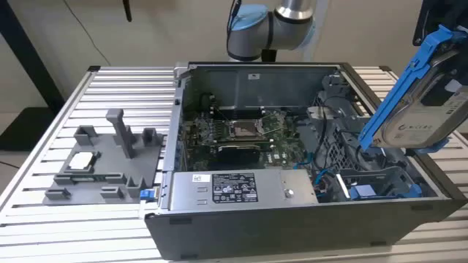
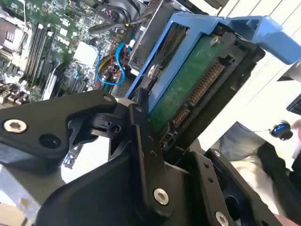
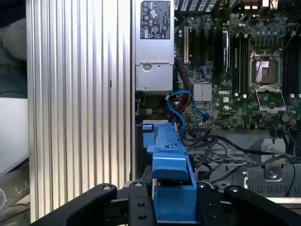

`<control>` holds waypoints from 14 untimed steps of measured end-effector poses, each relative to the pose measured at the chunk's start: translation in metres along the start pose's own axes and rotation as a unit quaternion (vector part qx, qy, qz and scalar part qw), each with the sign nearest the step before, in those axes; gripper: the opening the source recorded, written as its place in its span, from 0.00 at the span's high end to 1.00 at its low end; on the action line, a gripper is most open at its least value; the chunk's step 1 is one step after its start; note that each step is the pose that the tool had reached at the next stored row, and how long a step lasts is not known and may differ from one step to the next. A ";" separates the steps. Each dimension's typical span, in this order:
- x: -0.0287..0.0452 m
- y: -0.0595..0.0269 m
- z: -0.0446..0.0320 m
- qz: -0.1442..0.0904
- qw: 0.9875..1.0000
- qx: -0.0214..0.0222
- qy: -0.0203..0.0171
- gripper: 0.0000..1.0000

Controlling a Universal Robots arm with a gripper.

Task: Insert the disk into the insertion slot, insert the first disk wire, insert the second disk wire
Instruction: 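Insert the disk into the insertion slot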

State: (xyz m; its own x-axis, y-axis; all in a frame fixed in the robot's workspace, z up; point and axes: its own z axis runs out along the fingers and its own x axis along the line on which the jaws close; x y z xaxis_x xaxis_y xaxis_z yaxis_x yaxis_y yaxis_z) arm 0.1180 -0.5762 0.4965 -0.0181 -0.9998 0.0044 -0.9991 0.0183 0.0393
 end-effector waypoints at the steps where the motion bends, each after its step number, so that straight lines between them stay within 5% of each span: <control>1: 0.0000 0.0000 0.0000 0.000 1.000 0.000 0.000 0.67; 14: 0.0000 -0.0001 0.0018 0.000 1.000 0.000 0.000 0.67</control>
State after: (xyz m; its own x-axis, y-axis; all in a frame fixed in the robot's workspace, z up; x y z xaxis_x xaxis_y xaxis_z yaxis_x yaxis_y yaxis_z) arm 0.1180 -0.5762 0.4947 -0.0182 -0.9998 0.0045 -0.9991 0.0184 0.0393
